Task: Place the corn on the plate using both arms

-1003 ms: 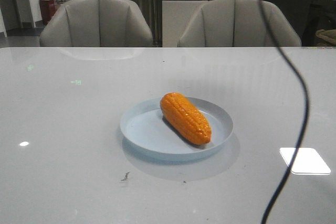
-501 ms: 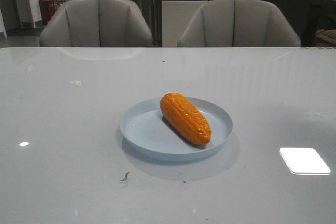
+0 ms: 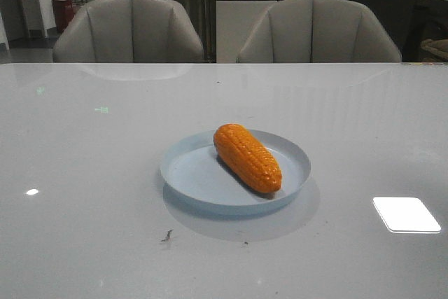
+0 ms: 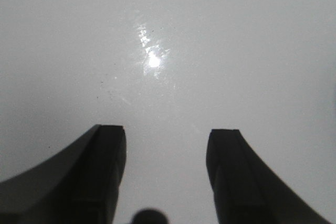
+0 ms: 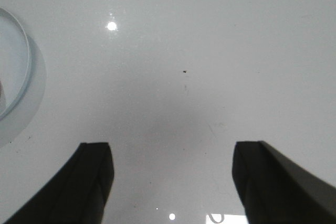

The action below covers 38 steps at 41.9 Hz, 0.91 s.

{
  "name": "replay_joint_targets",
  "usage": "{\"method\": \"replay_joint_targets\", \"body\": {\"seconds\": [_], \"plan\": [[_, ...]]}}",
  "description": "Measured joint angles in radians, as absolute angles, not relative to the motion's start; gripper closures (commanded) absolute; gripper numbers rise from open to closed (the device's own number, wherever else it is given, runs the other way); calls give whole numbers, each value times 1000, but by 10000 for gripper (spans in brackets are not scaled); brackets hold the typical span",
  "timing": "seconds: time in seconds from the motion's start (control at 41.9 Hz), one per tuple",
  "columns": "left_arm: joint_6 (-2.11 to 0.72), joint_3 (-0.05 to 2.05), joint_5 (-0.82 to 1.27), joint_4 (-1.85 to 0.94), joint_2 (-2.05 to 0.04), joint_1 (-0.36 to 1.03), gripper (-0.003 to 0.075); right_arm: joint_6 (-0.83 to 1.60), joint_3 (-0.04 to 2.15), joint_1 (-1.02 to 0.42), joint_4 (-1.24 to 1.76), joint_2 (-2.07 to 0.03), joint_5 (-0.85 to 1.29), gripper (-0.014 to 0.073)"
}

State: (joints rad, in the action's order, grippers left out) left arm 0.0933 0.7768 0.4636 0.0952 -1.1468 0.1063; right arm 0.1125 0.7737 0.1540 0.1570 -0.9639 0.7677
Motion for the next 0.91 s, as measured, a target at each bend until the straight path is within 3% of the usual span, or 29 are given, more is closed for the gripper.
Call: {"method": "replay_joint_targets", "body": {"seconds": [0.454, 0.907], "plan": [[93, 777, 454, 95, -1147, 106, 623, 113, 772, 154, 157, -964, 771, 14], [93, 777, 452, 95, -1147, 106, 627, 113, 772, 154, 157, -964, 771, 14]]}}
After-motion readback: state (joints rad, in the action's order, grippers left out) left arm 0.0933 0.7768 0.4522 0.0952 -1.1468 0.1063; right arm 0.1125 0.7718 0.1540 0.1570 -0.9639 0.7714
